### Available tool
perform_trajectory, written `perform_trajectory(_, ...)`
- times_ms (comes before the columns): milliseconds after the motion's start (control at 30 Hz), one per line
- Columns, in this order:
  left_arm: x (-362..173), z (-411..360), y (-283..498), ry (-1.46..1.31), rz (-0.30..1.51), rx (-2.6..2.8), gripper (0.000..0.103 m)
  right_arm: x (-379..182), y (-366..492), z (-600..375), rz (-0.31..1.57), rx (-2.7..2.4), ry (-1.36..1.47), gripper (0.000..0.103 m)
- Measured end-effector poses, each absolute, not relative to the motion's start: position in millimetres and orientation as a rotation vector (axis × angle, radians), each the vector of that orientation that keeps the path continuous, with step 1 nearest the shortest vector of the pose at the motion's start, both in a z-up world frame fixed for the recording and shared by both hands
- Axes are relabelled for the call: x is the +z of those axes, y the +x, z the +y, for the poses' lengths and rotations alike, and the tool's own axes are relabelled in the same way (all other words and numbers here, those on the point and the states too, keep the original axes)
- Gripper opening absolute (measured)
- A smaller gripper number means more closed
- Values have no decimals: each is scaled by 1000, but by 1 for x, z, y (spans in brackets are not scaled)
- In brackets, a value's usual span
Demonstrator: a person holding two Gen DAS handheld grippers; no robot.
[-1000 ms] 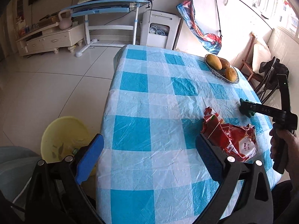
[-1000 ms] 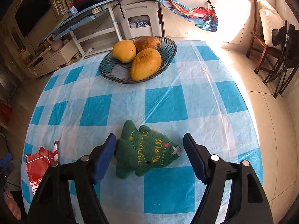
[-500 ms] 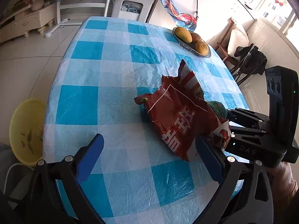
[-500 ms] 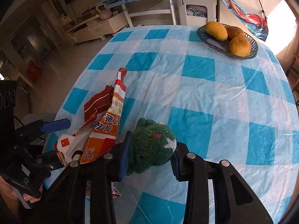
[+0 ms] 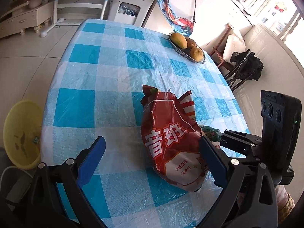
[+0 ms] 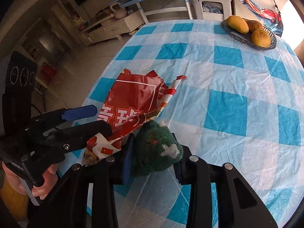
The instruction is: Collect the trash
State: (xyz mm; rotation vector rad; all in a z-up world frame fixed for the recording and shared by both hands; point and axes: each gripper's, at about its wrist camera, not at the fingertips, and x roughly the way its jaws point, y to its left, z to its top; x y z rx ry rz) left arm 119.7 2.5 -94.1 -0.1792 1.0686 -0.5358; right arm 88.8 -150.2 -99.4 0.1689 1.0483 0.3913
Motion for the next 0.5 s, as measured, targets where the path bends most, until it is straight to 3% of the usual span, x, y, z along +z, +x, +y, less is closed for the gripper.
perform_trajectory(433, -106, -8, 120, -120, 1062, -498, 95, -91, 80, -188, 1011, 156, 107, 37)
perform_trajectory(500, -106, -9, 119, -114, 1037, -496, 84, -92, 79, -189, 1012, 151, 108, 37)
